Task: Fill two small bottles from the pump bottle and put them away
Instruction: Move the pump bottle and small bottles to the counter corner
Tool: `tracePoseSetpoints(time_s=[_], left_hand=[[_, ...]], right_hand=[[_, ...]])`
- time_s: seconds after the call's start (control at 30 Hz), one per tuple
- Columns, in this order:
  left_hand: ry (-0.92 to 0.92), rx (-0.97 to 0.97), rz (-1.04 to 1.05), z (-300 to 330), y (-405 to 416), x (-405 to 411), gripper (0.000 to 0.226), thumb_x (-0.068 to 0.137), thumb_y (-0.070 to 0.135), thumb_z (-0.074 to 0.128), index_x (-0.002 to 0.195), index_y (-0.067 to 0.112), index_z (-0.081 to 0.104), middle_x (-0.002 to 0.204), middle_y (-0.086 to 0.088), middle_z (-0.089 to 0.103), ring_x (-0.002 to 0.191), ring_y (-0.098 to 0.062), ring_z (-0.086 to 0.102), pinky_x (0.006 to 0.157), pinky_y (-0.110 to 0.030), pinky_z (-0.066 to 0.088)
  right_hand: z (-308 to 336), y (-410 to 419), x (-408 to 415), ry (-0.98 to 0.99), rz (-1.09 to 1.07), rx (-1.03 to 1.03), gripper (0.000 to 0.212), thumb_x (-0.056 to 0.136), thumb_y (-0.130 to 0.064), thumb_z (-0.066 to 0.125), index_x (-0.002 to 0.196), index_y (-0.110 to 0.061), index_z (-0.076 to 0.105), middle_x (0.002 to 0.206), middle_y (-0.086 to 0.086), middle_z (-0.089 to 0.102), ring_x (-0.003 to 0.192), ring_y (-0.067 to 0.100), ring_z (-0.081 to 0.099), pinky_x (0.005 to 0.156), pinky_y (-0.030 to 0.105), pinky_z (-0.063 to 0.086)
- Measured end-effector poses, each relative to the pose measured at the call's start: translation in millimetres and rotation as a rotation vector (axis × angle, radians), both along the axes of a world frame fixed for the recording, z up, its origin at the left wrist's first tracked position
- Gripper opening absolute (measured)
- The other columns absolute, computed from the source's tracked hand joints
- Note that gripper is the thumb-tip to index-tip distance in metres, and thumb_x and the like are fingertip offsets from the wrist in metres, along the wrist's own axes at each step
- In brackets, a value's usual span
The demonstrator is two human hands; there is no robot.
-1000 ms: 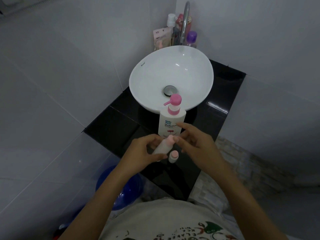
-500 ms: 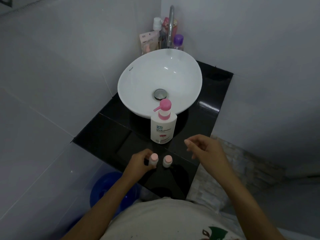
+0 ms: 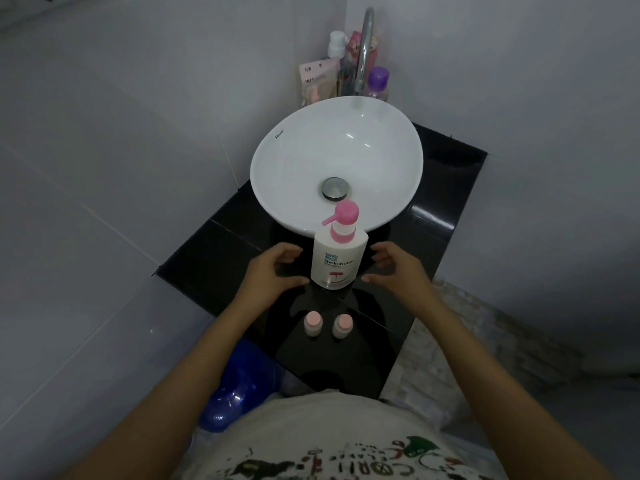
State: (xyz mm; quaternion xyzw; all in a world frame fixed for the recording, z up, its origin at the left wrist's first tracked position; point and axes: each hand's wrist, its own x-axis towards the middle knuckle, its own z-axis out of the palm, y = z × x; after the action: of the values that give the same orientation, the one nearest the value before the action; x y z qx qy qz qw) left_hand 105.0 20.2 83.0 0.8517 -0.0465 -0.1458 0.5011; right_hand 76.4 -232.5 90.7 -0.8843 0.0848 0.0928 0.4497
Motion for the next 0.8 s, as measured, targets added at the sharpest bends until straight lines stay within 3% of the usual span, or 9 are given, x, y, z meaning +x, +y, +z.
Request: tracePoseSetpoints(time_s=[0.13, 0.27, 0.4, 0.53, 0.6, 0.7, 0.8], left_hand=[[-0.020, -0.067, -0.017, 4.3, -19.0, 14.2, 0.046, 0.068, 0.008, 0.081, 0.110, 0.015, 0.066, 0.109, 0.000, 0.070, 0.102, -0.007, 0.064, 0.090, -0.019, 0.049], [-0.052, -0.076, -0.044, 1.0, -30.0, 17.3, 0.039, 0.067, 0.004, 0.080, 0.104, 0.011, 0.070, 0.100, -0.004, 0.075, 0.092, -0.007, 0.070, 0.085, -0.027, 0.056], [-0.075, -0.084, -0.010, -0.4, -31.1, 13.3, 0.036, 0.067, 0.001, 0.079, 0.101, 0.008, 0.072, 0.100, -0.007, 0.075, 0.090, -0.006, 0.070, 0.081, -0.021, 0.057], [-0.091, -0.074, 0.060, 3.5, -11.3, 1.2, 0.036, 0.068, 0.004, 0.080, 0.101, 0.012, 0.072, 0.097, -0.002, 0.076, 0.089, -0.004, 0.070, 0.081, -0.022, 0.057], [-0.131, -0.054, 0.124, 8.3, 6.8, -4.7, 0.037, 0.068, 0.007, 0.081, 0.103, 0.015, 0.072, 0.096, 0.000, 0.075, 0.087, -0.003, 0.070, 0.079, -0.019, 0.056], [-0.189, -0.013, 0.255, 18.5, 38.2, -9.6, 0.036, 0.066, 0.010, 0.083, 0.099, 0.017, 0.072, 0.085, 0.010, 0.072, 0.077, 0.005, 0.068, 0.072, -0.011, 0.053], [-0.206, -0.025, 0.412, 26.0, 69.6, -8.6, 0.032, 0.064, 0.008, 0.084, 0.094, 0.016, 0.073, 0.078, 0.012, 0.070, 0.069, 0.009, 0.065, 0.067, -0.008, 0.051]], right_hand=[[-17.1, 3.9, 14.9, -0.007, 0.072, 0.058, 0.050, 0.072, -0.012, 0.080, 0.117, -0.019, 0.059, 0.108, -0.002, 0.064, 0.099, 0.013, 0.061, 0.083, 0.024, 0.048], [-26.1, 11.7, 17.9, -0.038, 0.066, 0.112, 0.035, 0.076, -0.009, 0.076, 0.107, -0.021, 0.064, 0.096, -0.011, 0.069, 0.092, -0.001, 0.064, 0.074, 0.010, 0.048], [-27.1, 14.5, 17.2, -0.070, 0.061, 0.113, 0.031, 0.077, -0.007, 0.073, 0.104, -0.022, 0.067, 0.091, -0.013, 0.069, 0.086, -0.008, 0.063, 0.067, 0.002, 0.047], [-17.8, 28.6, 19.4, -0.081, 0.162, 0.123, 0.030, 0.079, -0.006, 0.071, 0.106, -0.019, 0.067, 0.097, -0.007, 0.072, 0.092, -0.001, 0.066, 0.074, 0.010, 0.052], [-6.7, 44.4, 27.1, -0.090, 0.238, 0.150, 0.032, 0.079, -0.005, 0.071, 0.108, -0.017, 0.067, 0.099, -0.005, 0.073, 0.094, 0.001, 0.067, 0.080, 0.017, 0.054], [11.1, 76.3, 50.8, -0.120, 0.410, 0.118, 0.032, 0.077, -0.005, 0.072, 0.107, -0.016, 0.067, 0.098, -0.005, 0.073, 0.088, -0.002, 0.066, 0.076, 0.008, 0.050], [23.0, 115.0, 82.6, -0.114, 0.569, 0.041, 0.023, 0.078, -0.008, 0.073, 0.099, -0.013, 0.068, 0.095, 0.001, 0.073, 0.086, 0.011, 0.068, 0.075, 0.014, 0.052]])
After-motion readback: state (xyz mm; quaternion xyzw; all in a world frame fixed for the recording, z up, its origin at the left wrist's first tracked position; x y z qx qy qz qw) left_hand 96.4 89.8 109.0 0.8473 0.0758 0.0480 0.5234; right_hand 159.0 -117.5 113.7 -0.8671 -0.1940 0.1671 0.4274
